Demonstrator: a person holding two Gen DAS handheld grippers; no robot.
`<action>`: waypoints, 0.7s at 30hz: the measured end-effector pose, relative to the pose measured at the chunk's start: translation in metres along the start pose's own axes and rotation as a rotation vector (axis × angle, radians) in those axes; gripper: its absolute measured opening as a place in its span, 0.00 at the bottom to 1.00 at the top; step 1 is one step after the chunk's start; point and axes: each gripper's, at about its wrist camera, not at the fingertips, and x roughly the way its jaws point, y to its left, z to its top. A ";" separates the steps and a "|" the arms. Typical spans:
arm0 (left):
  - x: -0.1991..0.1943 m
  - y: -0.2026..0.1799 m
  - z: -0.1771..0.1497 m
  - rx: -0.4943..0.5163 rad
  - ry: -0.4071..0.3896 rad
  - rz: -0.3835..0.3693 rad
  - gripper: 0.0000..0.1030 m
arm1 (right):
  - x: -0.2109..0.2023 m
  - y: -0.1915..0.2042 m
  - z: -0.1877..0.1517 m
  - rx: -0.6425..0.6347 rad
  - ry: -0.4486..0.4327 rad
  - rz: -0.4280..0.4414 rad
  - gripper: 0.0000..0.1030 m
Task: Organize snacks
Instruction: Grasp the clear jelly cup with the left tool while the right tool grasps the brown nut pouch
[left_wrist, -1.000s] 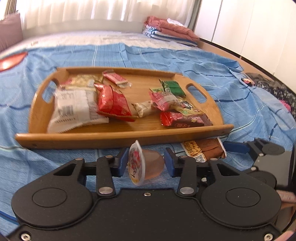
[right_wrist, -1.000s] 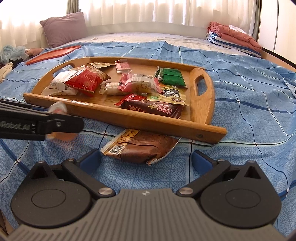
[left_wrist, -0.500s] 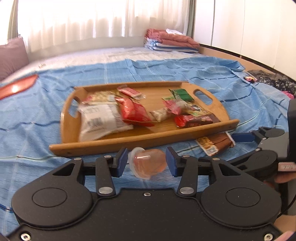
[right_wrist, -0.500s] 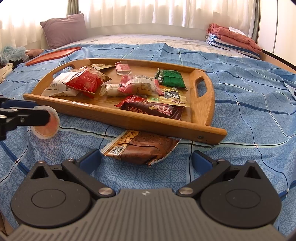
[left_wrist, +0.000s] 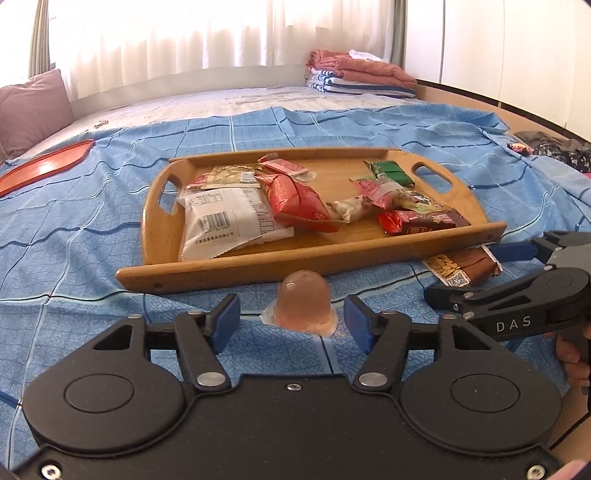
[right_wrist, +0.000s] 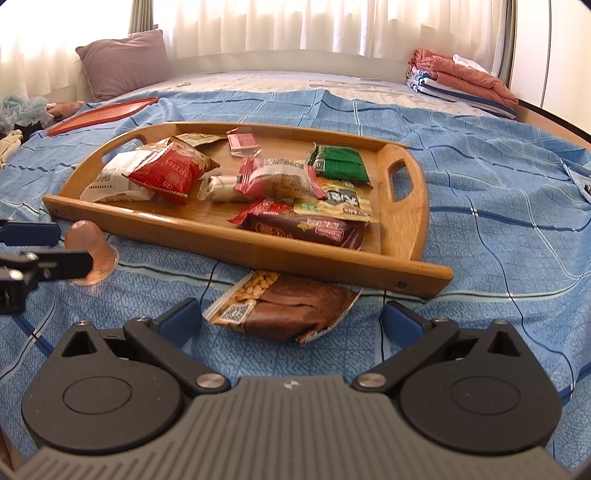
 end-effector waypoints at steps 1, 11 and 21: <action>0.002 -0.001 0.000 0.005 0.001 -0.002 0.60 | 0.000 0.001 0.001 -0.003 -0.007 -0.005 0.98; 0.015 -0.014 -0.009 0.070 0.021 -0.008 0.59 | -0.001 0.006 0.002 -0.037 -0.033 -0.022 0.95; 0.005 -0.013 -0.009 0.026 0.007 0.005 0.42 | 0.001 0.009 0.007 0.005 -0.022 0.004 0.78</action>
